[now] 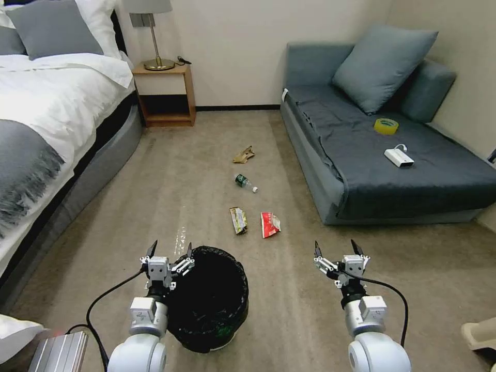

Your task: Pick up the trash bin, then pick up the garbage on the floor and place it into the trash bin.

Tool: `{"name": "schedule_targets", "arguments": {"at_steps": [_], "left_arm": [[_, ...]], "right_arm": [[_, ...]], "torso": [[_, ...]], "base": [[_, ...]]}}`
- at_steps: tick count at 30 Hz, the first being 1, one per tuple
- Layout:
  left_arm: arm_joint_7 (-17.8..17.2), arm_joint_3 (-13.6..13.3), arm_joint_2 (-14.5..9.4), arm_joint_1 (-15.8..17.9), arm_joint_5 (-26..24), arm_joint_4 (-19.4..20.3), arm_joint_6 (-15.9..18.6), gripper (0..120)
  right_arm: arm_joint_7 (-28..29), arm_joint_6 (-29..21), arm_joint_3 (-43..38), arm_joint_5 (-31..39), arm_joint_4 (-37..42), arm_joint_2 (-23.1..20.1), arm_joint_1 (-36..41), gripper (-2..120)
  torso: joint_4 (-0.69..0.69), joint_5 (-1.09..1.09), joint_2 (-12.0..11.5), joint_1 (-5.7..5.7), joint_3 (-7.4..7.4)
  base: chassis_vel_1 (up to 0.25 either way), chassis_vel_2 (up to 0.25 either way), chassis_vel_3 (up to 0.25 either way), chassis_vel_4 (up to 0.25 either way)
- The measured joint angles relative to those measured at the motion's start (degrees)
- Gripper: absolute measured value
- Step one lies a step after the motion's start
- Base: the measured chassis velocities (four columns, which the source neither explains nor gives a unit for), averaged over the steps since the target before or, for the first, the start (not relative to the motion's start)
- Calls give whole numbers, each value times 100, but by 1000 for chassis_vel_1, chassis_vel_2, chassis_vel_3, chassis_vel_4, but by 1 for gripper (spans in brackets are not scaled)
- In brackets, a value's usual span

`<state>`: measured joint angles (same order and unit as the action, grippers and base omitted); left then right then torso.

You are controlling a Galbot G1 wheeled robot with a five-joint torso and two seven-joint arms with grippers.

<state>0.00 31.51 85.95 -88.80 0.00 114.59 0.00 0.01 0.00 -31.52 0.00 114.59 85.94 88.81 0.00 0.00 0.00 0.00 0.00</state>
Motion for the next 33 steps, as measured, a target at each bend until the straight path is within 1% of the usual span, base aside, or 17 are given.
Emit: {"name": "schedule_targets", "arguments": {"at_steps": [13,14,15,16,17,18,19,20,21,22,25,26,28,29,30,31,33], "left_arm": [[-60,-6,0,-9,0,3,-1,100],[-161,-22,0,-27,0,25,-6,100],[-368,-49,0,-65,0,79,-29,100],[-526,-62,1,-92,1,115,-48,100],[-794,-123,3,-143,3,182,-83,100],[-794,-123,3,-143,3,182,-83,100],[-1065,-164,7,-194,8,259,-126,100],[-1231,-179,7,-222,11,297,-146,100],[-1474,-225,11,-268,19,355,-179,100],[-1474,-225,11,-268,19,355,-179,100],[-1747,-255,-13,-234,39,485,-230,100],[-1747,-255,-13,-234,39,485,-230,100],[-1822,-263,-33,-241,69,559,9,100],[-1882,-260,-85,-296,61,697,450,100],[-1882,-260,-85,-296,61,697,450,100],[-1898,-254,-135,-382,18,824,813,100],[-1941,-270,-212,-512,-156,1028,1311,100]], "right_arm": [[-1,28,-19,4,-11,-1,0,100],[10,111,-88,12,-48,-9,2,100],[81,378,-357,46,-189,-46,5,100],[124,520,-505,84,-255,-77,13,100],[104,712,-576,187,-302,-87,12,100],[104,712,-576,187,-302,-87,12,100],[70,831,-623,258,-324,-97,11,100],[45,866,-633,284,-328,-100,12,100],[5,903,-632,301,-327,-104,10,100],[5,903,-632,301,-327,-104,10,100],[-38,913,-624,312,-286,-124,11,100],[-38,913,-624,312,-286,-124,11,100],[-48,909,-610,320,-265,-150,12,100],[-66,892,-592,327,-230,-185,11,100],[-66,892,-592,327,-230,-185,11,100],[-66,880,-590,327,-220,-198,12,100],[-58,873,-582,326,-215,-202,12,100]], "torso": [[0,0,0,0,0],[1,1,0,0,0],[1,1,0,0,0],[-2,-2,0,0,0],[-2,0,0,0,0],[-2,0,0,0,0],[-3,2,0,0,0],[-2,2,0,0,0],[2,1,0,0,0],[2,1,0,0,0],[-1,1,0,0,0],[-1,1,0,0,0],[-1,0,0,0,0],[0,0,0,0,0],[0,0,0,0,0],[0,0,0,0,0],[0,0,0,0,0]], "base": [[0,0,0,0],[0,0,0,0],[0,0,0,0],[0,0,0,0],[0,0,0,0],[0,0,0,0],[0,0,0,0],[0,0,0,0],[0,0,0,0],[0,0,0,0],[0,0,0,0],[0,0,0,0],[0,0,0,0],[0,0,0,0],[0,0,0,0],[0,0,0,0],[0,0,0,0]]}}
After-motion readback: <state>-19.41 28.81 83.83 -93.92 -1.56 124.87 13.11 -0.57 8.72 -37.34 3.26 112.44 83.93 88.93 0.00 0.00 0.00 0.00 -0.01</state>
